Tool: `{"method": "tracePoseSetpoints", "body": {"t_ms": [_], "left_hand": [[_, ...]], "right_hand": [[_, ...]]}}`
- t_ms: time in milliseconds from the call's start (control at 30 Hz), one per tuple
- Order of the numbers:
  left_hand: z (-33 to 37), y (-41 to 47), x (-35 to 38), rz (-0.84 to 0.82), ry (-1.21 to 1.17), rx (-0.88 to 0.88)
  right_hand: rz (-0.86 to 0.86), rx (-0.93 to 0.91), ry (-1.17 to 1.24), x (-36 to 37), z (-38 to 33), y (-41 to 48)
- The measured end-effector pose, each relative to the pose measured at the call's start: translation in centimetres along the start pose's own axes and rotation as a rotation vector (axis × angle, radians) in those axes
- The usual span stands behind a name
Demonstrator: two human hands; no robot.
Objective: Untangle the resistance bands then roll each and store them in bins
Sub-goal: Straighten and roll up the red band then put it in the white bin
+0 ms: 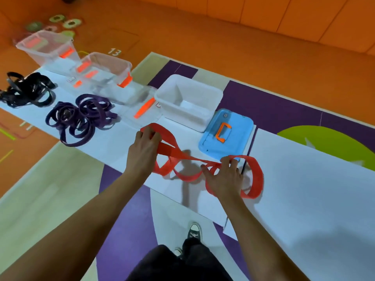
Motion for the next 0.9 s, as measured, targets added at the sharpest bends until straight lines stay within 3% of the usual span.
{"method": "tracePoseSetpoints", "body": {"t_ms": [233,400,700,800,900], "left_hand": [[-5.1,3.3,3.3,-0.075,0.028,-0.062],[-5.8,4.5,7.8,-0.213,-0.013,-0.031],[-7.9,5.0,13.0,-0.442,-0.037,0.238],[-8.5,4.8,14.1,-0.459,-0.042,0.290],[-8.5,4.1,14.8,-0.455,-0.092,0.323]], "right_hand": [[-0.167,0.013,0.056,4.1,-2.8,0.0],[-0.187,0.016,0.002,4.7,-2.2,0.9],[-0.070,0.271,-0.014,6.7,-2.1,0.1],[-0.101,0.356,-0.031,7.9,-1.6,-1.9],[-0.004,0.458,0.015,8.3,-1.0,-3.7]]}}
Point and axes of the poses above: each hand's wrist, its own y-axis towards the middle knuckle, its own x-axis out of the palm, z = x × y, the point moved 4 cm from there along y, towards the middle knuckle, and after that the axes turned 15 degrees about y, right-handed, at the moved point
